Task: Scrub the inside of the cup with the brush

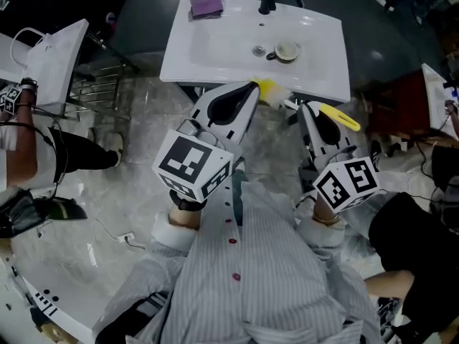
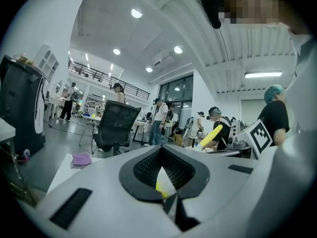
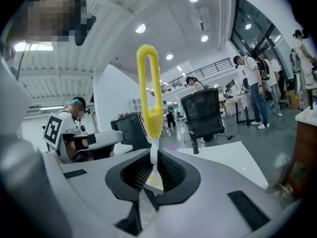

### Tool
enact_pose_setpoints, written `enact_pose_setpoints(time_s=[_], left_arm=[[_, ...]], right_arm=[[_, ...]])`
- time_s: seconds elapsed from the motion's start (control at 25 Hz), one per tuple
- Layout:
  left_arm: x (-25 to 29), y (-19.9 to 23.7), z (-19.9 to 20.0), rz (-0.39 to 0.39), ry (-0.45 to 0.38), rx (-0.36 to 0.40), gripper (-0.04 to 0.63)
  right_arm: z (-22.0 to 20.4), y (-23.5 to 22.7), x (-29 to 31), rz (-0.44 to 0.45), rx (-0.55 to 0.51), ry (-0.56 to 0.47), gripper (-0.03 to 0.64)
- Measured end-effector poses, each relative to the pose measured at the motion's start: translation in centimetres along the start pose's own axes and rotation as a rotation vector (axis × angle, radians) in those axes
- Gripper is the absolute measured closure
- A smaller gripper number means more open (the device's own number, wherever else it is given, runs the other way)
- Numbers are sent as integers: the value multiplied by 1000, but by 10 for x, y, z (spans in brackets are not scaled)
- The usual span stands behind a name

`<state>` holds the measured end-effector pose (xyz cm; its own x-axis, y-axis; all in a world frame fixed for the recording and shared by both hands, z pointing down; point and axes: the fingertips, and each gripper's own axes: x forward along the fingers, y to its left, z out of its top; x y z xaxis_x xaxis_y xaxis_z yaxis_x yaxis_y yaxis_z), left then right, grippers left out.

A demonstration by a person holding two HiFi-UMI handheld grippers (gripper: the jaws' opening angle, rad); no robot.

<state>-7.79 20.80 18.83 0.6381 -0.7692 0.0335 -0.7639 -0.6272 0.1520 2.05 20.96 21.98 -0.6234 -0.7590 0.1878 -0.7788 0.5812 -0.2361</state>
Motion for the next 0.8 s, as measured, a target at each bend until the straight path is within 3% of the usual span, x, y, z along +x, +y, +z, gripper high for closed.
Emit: enact_pose_setpoints(time_s=[0.36,0.8], left_arm=[[32,20,-7,-65,25,-20,586],[100,54,-9,-68,36,-13,586]], right_arm=[[-2,-28,18,-83,21,15,561],[13,-89,65,-89,30,22,561]])
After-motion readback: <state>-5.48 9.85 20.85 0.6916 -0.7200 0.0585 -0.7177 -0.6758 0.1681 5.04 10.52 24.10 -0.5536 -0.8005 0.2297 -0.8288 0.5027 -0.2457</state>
